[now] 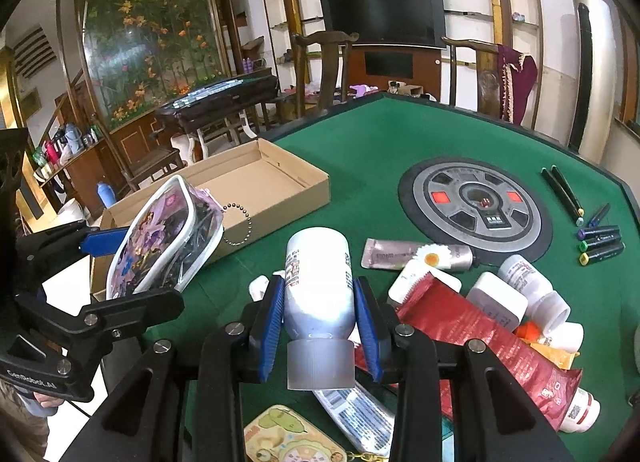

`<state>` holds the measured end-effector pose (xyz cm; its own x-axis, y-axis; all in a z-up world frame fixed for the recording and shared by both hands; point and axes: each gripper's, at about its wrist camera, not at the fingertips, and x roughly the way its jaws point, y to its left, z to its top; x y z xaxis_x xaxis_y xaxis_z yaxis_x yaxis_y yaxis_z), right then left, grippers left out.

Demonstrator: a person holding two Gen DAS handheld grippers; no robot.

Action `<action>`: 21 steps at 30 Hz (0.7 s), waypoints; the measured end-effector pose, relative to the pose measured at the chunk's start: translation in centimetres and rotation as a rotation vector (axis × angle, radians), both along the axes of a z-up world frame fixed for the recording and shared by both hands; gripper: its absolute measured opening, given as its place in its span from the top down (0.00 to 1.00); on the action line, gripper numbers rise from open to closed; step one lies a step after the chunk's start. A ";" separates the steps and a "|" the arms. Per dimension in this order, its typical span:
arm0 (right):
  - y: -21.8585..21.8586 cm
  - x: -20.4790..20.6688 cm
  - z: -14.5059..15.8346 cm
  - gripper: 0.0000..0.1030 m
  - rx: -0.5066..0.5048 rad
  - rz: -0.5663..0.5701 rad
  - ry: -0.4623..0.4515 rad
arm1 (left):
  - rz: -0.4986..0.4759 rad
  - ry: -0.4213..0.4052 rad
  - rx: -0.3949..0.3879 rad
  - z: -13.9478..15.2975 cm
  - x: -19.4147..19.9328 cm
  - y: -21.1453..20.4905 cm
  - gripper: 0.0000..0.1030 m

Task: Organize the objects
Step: 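Lift and carry the pouch toward the cardboard box while the right tool carries the white bottle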

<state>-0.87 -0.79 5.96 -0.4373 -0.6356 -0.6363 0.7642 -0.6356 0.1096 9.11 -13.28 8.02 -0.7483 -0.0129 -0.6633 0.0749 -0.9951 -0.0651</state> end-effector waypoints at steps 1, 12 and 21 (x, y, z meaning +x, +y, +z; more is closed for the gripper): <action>-0.1 0.1 0.1 0.63 -0.002 0.002 0.002 | 0.003 0.001 0.000 0.0 0.1 -0.1 0.23; -2.1 0.9 1.1 0.63 -0.010 0.047 0.020 | 0.071 0.023 0.010 0.9 1.6 -2.5 0.23; -4.1 1.5 1.9 0.63 -0.018 0.095 0.031 | 0.138 0.038 0.023 1.5 2.9 -5.0 0.23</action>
<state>0.58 -4.90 7.87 -0.3937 -0.6862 -0.6116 0.8244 -0.5579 0.0953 12.03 -18.27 9.56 -0.7649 -0.1020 -0.6361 0.2075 -0.9738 -0.0934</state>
